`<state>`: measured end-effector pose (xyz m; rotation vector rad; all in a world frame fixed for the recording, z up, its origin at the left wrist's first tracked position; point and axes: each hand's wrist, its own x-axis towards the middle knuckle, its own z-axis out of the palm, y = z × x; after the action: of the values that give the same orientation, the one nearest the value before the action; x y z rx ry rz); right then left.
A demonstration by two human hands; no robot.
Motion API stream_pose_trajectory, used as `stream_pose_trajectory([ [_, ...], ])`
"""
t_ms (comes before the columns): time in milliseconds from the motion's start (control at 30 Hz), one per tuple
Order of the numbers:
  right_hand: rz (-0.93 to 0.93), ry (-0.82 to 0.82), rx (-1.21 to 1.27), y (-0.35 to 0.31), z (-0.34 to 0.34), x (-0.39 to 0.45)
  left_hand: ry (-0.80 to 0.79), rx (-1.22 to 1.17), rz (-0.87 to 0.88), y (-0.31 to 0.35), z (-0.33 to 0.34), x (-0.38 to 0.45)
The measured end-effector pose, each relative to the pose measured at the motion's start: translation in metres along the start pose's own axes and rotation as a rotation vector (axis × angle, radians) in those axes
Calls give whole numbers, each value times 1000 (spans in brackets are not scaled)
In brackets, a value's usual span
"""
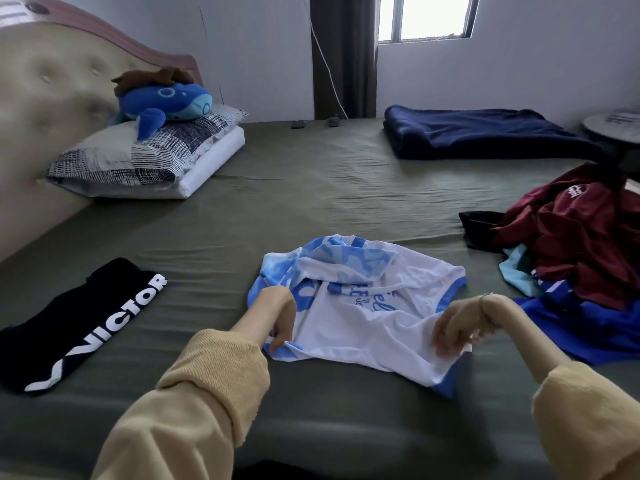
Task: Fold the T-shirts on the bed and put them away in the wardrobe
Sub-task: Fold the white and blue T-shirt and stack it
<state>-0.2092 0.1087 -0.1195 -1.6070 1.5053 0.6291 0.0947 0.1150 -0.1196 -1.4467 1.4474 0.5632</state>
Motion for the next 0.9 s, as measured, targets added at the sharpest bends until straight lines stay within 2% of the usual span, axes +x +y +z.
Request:
stream_pose_trajectory([
  [100,-4,368,242,16,-6,10,50,-56,21,5,-3,4],
  [167,29,554,169,23,-9,15,165,-133,54,14,-7,5],
  [200,46,573,115,25,-7,16,193,-140,71,20,-9,5],
  [333,100,318,189,27,14,17,80,-125,88,40,-10,2],
  [400,114,223,112,23,23,11,-32,-84,64,41,-5,1],
  [467,138,149,40,20,27,3,-77,-74,40,37,-1,0],
  [533,177,133,20,22,26,0,-77,-103,9,34,3,-2],
  [633,204,260,205,26,23,11,-43,-225,6,30,6,-2],
  [700,195,463,440,25,24,19,43,-371,34,32,6,-2],
  [733,197,522,485,24,25,19,140,-428,56,35,4,-3],
  [833,206,534,432,16,34,21,470,-574,140,42,-2,-5],
  [900,112,506,445,9,36,26,625,-604,200,47,-7,-8],
])
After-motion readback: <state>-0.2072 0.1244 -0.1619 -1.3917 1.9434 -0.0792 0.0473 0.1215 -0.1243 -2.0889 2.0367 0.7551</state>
